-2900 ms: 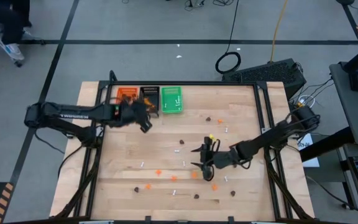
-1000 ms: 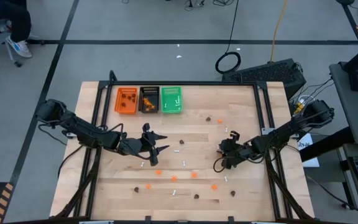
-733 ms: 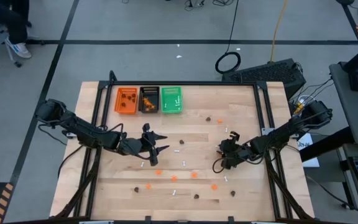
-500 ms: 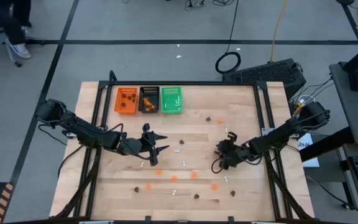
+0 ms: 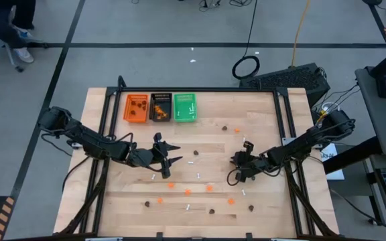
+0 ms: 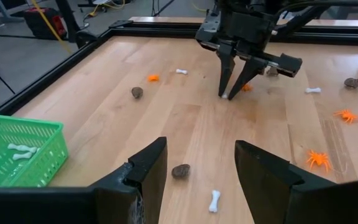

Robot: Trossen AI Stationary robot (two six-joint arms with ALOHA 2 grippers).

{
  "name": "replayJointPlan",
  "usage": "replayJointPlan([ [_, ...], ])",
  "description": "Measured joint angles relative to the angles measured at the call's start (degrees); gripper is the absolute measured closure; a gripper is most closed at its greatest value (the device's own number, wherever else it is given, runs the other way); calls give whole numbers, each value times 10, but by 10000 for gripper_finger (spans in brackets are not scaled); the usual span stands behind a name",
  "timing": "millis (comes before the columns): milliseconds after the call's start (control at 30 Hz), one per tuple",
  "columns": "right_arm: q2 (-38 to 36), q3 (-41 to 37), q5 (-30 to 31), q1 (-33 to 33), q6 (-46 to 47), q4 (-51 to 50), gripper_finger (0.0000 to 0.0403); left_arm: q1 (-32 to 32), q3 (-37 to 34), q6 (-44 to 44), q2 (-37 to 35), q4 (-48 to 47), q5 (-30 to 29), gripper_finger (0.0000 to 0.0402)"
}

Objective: Sort Halloween decoration
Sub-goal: Put the white bone toy into the green bin

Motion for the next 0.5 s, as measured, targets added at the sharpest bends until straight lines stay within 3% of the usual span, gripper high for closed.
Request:
replayJointPlan([
  [133, -8, 0, -3, 0, -24, 6, 337, 0, 0, 0, 0, 0, 0, 215],
  [367, -73, 0, 0, 0, -46, -2, 266, 0, 0, 0, 0, -3, 0, 215],
  [500, -99, 0, 0, 7, -2, -61, 235, 0, 0, 0, 0, -5, 0, 215],
])
